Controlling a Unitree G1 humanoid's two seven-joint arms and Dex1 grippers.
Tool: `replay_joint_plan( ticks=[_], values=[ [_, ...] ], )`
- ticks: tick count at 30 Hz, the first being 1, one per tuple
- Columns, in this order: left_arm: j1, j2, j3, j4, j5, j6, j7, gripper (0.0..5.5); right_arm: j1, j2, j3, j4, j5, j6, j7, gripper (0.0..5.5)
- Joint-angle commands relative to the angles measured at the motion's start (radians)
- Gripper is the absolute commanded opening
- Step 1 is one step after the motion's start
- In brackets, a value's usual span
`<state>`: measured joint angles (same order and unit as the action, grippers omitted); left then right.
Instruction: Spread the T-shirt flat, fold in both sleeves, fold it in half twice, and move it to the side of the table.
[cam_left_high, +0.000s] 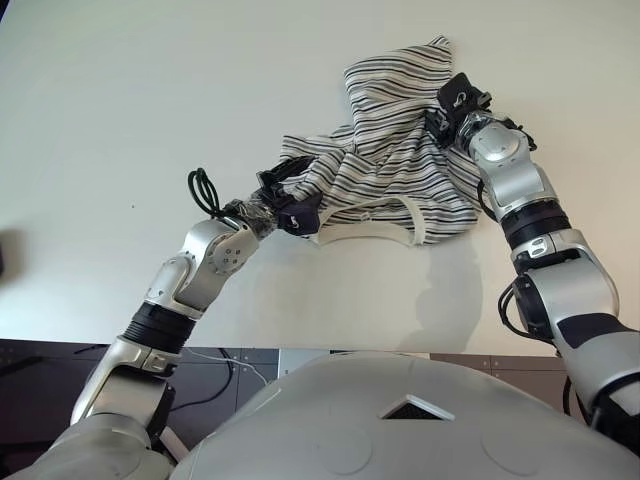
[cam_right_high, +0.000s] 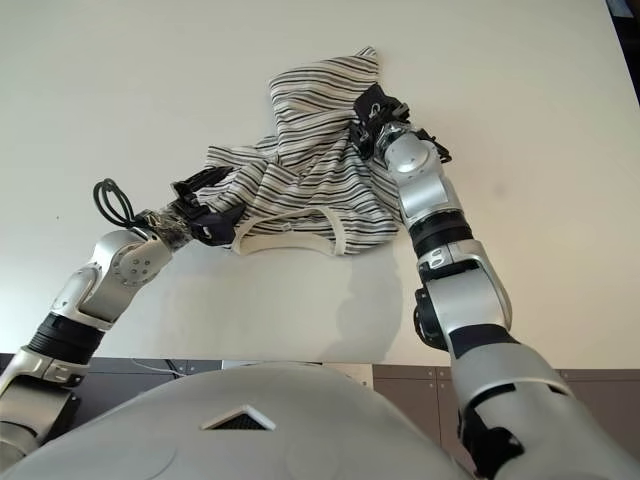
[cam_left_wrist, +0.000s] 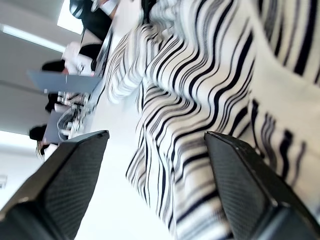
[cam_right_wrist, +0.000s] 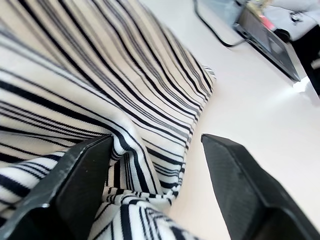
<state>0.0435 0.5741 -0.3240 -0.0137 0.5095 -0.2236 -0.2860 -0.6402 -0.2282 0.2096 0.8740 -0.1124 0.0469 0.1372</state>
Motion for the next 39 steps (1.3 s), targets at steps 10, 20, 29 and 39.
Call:
replay_joint_plan(
  ticks=[10,20,29,39],
  values=[
    [-0.113,-0.132,0.115,0.025,-0.243,0.3,-0.096,3.54,0.499,-0.458,-0.016,-0.828,-0.034,-0.043,0.465,3.25],
    [0.064,-0.05,0.151,0.055,-0.151,0.522,-0.062,3.54,0.676,-0.547,0.047,-0.79,-0.211,-0.036,0.454,3.25],
    [0.093,-0.283,0.299,-0.284,-0.277,0.636,0.103,3.54,0.565,-0.49,-0.064,-0.903,-0.095,-0.116,0.417,3.25],
    [0.388,0.262,0.375,-0.212,-0.192,-0.008,-0.221,3.54,0.907,-0.782,-0.07,-1.04,-0.286,-0.561,0.478,3.25]
  ],
)
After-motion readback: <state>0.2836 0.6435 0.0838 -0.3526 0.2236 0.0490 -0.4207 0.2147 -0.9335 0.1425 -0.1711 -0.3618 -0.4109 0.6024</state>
